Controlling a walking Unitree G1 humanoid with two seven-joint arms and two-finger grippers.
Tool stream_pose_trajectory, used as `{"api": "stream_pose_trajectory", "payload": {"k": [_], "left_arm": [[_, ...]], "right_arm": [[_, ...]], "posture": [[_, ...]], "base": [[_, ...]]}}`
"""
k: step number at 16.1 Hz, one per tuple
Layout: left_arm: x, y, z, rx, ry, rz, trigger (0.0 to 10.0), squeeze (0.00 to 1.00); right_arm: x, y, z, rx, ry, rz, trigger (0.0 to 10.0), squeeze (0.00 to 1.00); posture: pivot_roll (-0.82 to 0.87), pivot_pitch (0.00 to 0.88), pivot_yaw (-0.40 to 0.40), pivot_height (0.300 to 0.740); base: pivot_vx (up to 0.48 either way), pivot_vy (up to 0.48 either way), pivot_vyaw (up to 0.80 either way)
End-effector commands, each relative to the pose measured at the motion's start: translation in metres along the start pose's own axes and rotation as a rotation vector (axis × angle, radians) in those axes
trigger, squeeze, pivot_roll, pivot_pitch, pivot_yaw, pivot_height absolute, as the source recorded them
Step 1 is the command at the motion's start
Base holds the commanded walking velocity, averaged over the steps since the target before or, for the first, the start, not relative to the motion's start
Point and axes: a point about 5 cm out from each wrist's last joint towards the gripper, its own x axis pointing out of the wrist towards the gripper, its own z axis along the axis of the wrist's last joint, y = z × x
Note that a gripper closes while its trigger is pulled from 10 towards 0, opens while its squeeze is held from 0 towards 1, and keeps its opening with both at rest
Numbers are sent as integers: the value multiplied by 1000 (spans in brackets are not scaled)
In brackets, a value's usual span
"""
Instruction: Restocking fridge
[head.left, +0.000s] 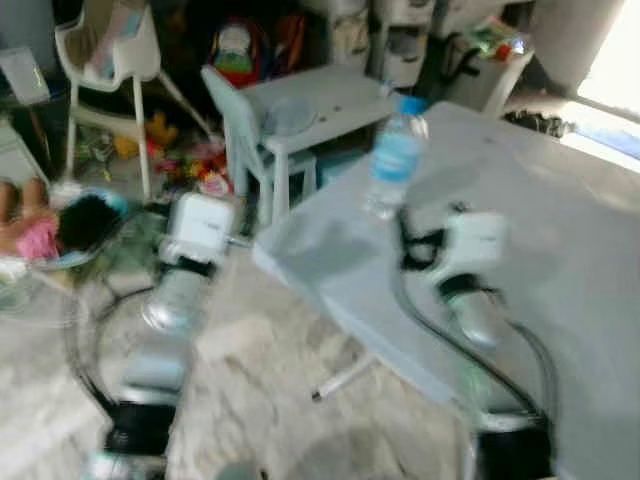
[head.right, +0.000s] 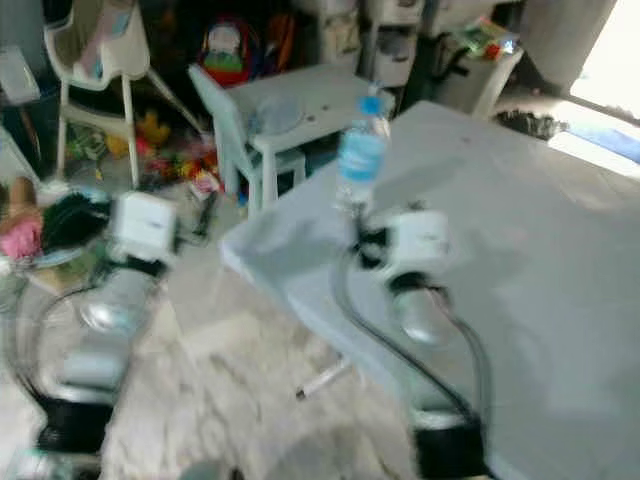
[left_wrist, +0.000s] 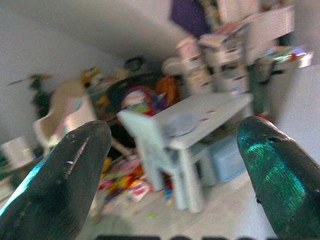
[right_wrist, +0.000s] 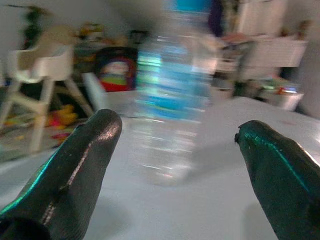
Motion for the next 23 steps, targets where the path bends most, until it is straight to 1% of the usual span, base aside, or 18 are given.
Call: {"api": "stream_pose_trajectory", "payload": {"k": [1, 2, 5, 7, 8, 10, 11, 12, 14, 15, 16, 17, 19, 20, 23], "left_arm": [[3, -6, 12, -28, -48, -23, 10000, 0], [3, -6, 13, -46, -52, -21, 10000, 0], [0, -10, 16, -74, -71, -43, 10000, 0], [-2, -12, 16, -64, -65, -50, 10000, 0], [-4, -12, 15, -67, -67, -63, 10000, 0], [-5, -14, 17, -85, -70, -89, 10000, 0], [-6, -13, 17, -86, -68, -89, 10000, 0], [-8, -11, 15, -83, -56, -84, 10000, 0], [-12, -6, 11, -78, -34, -71, 10000, 0], [-13, -6, 10, -76, -33, -70, 10000, 0], [-14, -5, 10, -74, -32, -68, 10000, 0], [-14, -3, 11, -78, -30, -61, 10000, 0], [-14, 0, 12, -64, -28, -51, 10000, 0], [-15, 4, 12, -37, -25, -31, 10000, 0], [-17, 8, 12, -30, -18, -29, 10000, 0]], "right_arm": [[0, -12, 1, -30, -8, -40, 10000, 0], [0, -13, 2, -36, -10, -46, 10000, 0], [1, -15, 4, -65, -25, -80, 10000, 0], [6, -18, 10, -110, -54, -116, 10000, 0], [11, -21, 15, -121, -71, -138, 10000, 0], [23, -26, 27, -138, -114, -146, 10000, 0], [28, -28, 32, -141, -129, -152, 10000, 0], [37, -31, 42, -160, -162, -156, 10000, 0], [50, -35, 55, -173, -197, -161, 10000, 0], [52, -36, 57, -176, -203, -162, 10000, 0], [58, -39, 62, -186, -217, -170, 10000, 0], [65, -41, 66, -174, -222, -169, 10000, 0], [72, -39, 69, -170, -226, -134, 10000, 0], [83, -36, 78, -165, -243, -70, 10000, 0], [94, -35, 84, -173, -237, -53, 10000, 0]], "posture": [[80, 30, -31, 740], [81, 34, -31, 740], [84, 45, -33, 740], [90, 48, -31, 740], [96, 49, -28, 740], [106, 55, -24, 740], [110, 59, -22, 740], [114, 64, -19, 740], [122, 72, -15, 740], [126, 73, -13, 740], [131, 75, -14, 740], [140, 80, -13, 740], [145, 84, -11, 740], [153, 91, -7, 740], [168, 99, -6, 740]], "base": [[289, 382, 0], [274, 352, 0], [0, 0, 0], [0, 0, 0], [0, 0, 0], [0, 0, -222], [0, 0, -800], [0, 0, -800], [0, 0, 0], [0, 0, 0], [0, 0, 0], [0, 0, 0], [0, 0, 0], [0, 0, 0], [0, 0, 0]]}}
